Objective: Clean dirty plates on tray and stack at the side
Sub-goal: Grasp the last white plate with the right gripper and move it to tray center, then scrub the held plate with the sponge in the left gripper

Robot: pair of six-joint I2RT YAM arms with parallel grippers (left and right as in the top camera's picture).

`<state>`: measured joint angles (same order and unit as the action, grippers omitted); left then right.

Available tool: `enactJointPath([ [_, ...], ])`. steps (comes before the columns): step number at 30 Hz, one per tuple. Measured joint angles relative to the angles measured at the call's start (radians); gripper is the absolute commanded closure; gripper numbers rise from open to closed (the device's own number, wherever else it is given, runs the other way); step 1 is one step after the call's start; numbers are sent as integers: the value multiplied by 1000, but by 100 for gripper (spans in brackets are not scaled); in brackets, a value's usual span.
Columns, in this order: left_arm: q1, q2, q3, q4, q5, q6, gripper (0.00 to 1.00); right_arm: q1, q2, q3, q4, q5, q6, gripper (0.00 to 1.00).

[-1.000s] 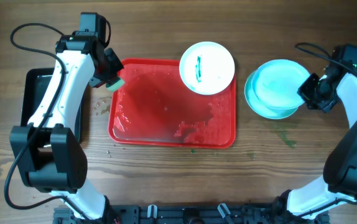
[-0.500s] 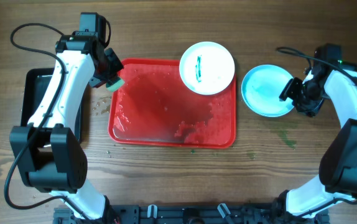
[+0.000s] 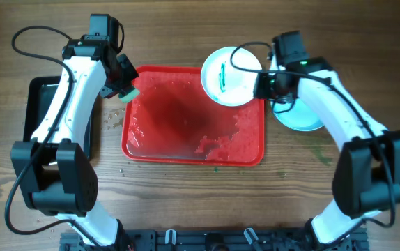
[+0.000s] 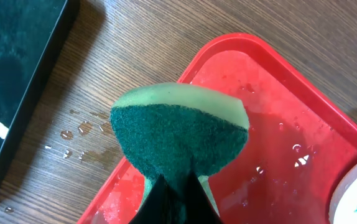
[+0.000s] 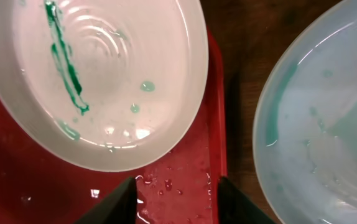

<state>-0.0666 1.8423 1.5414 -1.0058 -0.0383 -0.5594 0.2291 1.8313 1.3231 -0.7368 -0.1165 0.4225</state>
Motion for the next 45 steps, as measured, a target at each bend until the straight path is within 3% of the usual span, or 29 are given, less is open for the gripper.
enactJointPath([
  [5, 0, 0, 0, 0, 0, 0, 96, 47, 127, 0, 55, 41, 28, 77],
  [7, 0, 0, 0, 0, 0, 0, 96, 52, 161, 0, 66, 45, 22, 93],
  [13, 0, 0, 0, 0, 0, 0, 96, 78, 164, 3, -17, -10, -55, 96],
  [14, 0, 0, 0, 0, 0, 0, 96, 95, 163, 3, -35, -19, -63, 93],
  [15, 0, 0, 0, 0, 0, 0, 96, 118, 158, 3, -55, -25, -70, 82],
  [17, 0, 0, 0, 0, 0, 0, 96, 169, 140, 3, -69, -39, -82, 48],
  [18, 0, 0, 0, 0, 0, 0, 96, 202, 121, 3, -66, -55, -84, 37],
  [22, 0, 0, 0, 0, 0, 0, 96, 251, 93, 25, -42, -66, -146, 34],
  [27, 0, 0, 0, 0, 0, 0, 96, 245, 93, 47, 100, 47, -406, 34],
  [29, 0, 0, 0, 0, 0, 0, 96, 238, 106, 48, 115, 48, -480, 37],
  [32, 0, 0, 0, 0, 0, 0, 96, 234, 153, 48, 114, 48, -535, 51],
  [35, 0, 0, 0, 0, 0, 0, 96, 232, 193, 48, 113, 39, -564, 91],
  [36, 0, 0, 0, 0, 0, 0, 96, 232, 199, 48, 114, 38, -566, 96],
  [39, 0, 0, 0, 6, 0, 0, 96, 232, 215, 62, 86, 28, -520, 96],
  [42, 0, 0, 0, 8, 0, 0, 96, 238, 217, 115, -92, 11, -435, 96],
  [45, 0, 0, 0, 8, 0, 0, 96, 260, 217, 211, -148, -63, -287, 95],
])
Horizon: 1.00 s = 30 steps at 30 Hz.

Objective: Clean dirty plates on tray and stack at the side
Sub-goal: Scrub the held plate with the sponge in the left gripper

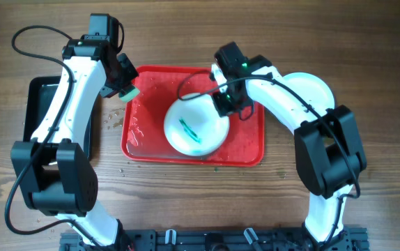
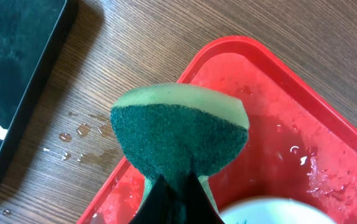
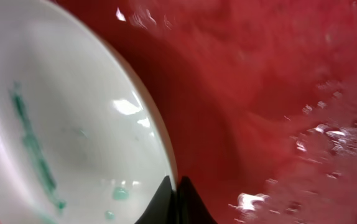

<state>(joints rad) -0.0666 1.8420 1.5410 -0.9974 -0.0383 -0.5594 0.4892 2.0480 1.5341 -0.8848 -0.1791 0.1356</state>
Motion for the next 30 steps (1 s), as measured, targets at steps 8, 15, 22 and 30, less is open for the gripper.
enactJointPath([
  [8, 0, 0, 0, -1, 0, 0, 96, 63, 85, 5, 193, -64, 406, 96],
  [15, -10, 0, -12, -24, 14, 1, 96, 62, 129, 0, 263, -83, 518, 96],
  [22, -69, 0, -115, 65, 49, 115, 96, 60, 137, 0, 286, -115, 531, 96],
  [30, -134, 1, -294, 409, 60, 185, 96, 60, 138, 0, 288, -124, 529, 96],
])
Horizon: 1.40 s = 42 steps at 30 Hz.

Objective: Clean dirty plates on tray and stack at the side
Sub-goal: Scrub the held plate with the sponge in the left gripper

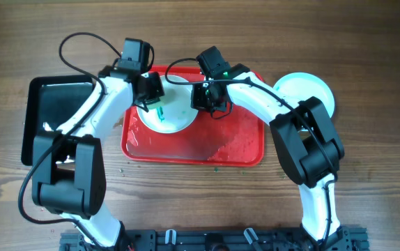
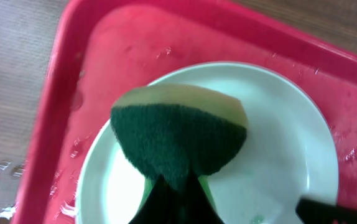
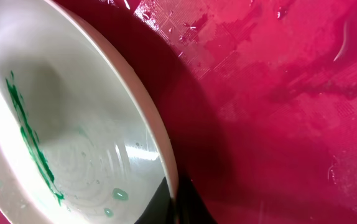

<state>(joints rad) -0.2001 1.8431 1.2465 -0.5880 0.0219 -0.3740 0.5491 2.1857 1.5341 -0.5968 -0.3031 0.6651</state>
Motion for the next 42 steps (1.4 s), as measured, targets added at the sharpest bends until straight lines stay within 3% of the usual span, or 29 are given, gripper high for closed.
enactJointPath([
  [5, -9, 15, -98, 159, 3, 75, 96, 0, 2, 0, 4, -8, 0, 96],
  [10, -10, 58, -106, 169, 10, 146, 96, 0, 3, 0, 6, -11, 0, 96],
  [13, -6, 59, -90, 88, 74, 217, 96, 0, 3, 0, 6, -11, -4, 96],
  [17, -1, 61, -82, -140, 319, 474, 96, 0, 3, 0, 3, -11, -14, 96],
  [19, 0, 63, -85, -130, 334, 509, 96, 0, 3, 0, 3, -11, -15, 96],
  [22, 1, 63, -98, -40, 303, 442, 96, -5, 3, 0, 8, -7, -14, 96],
  [27, -13, 69, -102, 188, 90, 116, 96, -10, 3, 0, 12, -6, -4, 96],
  [31, -27, 71, -102, 200, -111, -125, 96, -9, 4, 0, 17, -8, -3, 96],
  [34, -49, 70, -84, 78, -187, -208, 96, -2, 5, 0, 19, -18, -4, 96],
  [38, -64, 65, -73, -5, -138, -113, 96, 3, 5, 0, 14, -23, -14, 96],
  [42, -99, 62, -77, -23, 180, 169, 96, 2, 5, 0, 11, -26, -15, 96],
])
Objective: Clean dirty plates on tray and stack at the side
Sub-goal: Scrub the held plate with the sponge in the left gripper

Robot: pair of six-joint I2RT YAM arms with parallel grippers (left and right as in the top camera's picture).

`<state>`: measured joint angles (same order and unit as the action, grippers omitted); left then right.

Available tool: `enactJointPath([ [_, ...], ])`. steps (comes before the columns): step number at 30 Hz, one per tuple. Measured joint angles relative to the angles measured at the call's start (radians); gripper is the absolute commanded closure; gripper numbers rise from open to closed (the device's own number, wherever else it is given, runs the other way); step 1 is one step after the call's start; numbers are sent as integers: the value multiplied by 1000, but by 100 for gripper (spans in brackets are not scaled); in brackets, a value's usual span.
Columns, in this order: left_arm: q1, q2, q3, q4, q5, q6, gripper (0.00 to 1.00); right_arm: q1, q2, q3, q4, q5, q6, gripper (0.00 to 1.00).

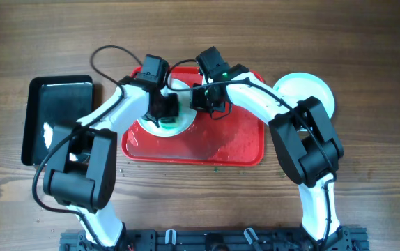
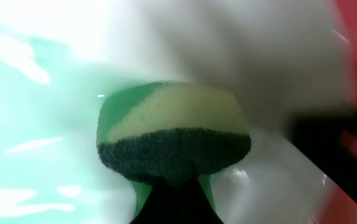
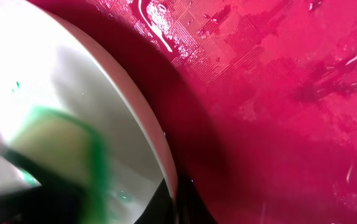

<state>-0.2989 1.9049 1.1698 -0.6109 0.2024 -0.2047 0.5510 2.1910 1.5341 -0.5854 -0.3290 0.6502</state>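
Observation:
A white plate (image 1: 179, 120) lies in the left part of the red tray (image 1: 235, 150), tilted up at its right rim. My right gripper (image 1: 200, 99) is shut on that rim (image 3: 160, 155). My left gripper (image 1: 165, 110) is shut on a green and yellow sponge (image 2: 173, 127), which is pressed onto the plate's inner face (image 2: 41, 124). Green smears spread over the wet plate. The sponge (image 3: 60, 146) shows blurred in the right wrist view. A second white plate (image 1: 304, 94) lies on the table to the right of the tray.
A black tray (image 1: 57, 118) sits at the left on the wooden table (image 1: 367, 56). The red tray's floor (image 3: 278, 93) is wet with water and foam. Both arms cross above the tray's back left part.
My left gripper has gone from above the plate's back edge down onto its inner face with the sponge. The green line has turned into smears. The right gripper keeps the rim.
The dirty plate rested at the tray's back right with my right gripper open near it and the sponge held by the left tray corner. Then the right gripper held the plate mid-tray, then at the left. The sponge came over it and now presses on it.

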Motion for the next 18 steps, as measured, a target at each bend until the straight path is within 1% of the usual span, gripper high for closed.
enactJointPath([
  [1, -13, 1, -5, 1, 58, 39, 96, 0, 0, 0, 0, 0, 0, 96],
  [3, -17, 6, -13, 25, 119, 77, 96, 0, 0, 0, 0, 0, 0, 96],
  [5, -8, 7, -19, 52, 125, 57, 96, -1, 0, 0, 1, 0, 0, 96],
  [6, -2, 7, -21, 74, 109, 16, 96, -2, 0, 0, 5, 0, 0, 96],
  [9, 3, 7, -22, 146, -9, -143, 96, -4, 2, 0, 12, 0, 2, 96],
  [11, 16, 8, -22, 199, -140, -251, 96, -4, 2, 0, 12, 0, 0, 96],
  [14, 39, 10, -22, 219, -318, -388, 96, -4, 2, 0, 12, 0, 0, 96],
  [16, 40, 11, -21, 204, -356, -439, 96, -4, 2, 0, 12, -2, 0, 96],
  [18, 39, 10, -16, 159, -355, -452, 96, -3, 2, 0, 10, -8, 0, 96],
])
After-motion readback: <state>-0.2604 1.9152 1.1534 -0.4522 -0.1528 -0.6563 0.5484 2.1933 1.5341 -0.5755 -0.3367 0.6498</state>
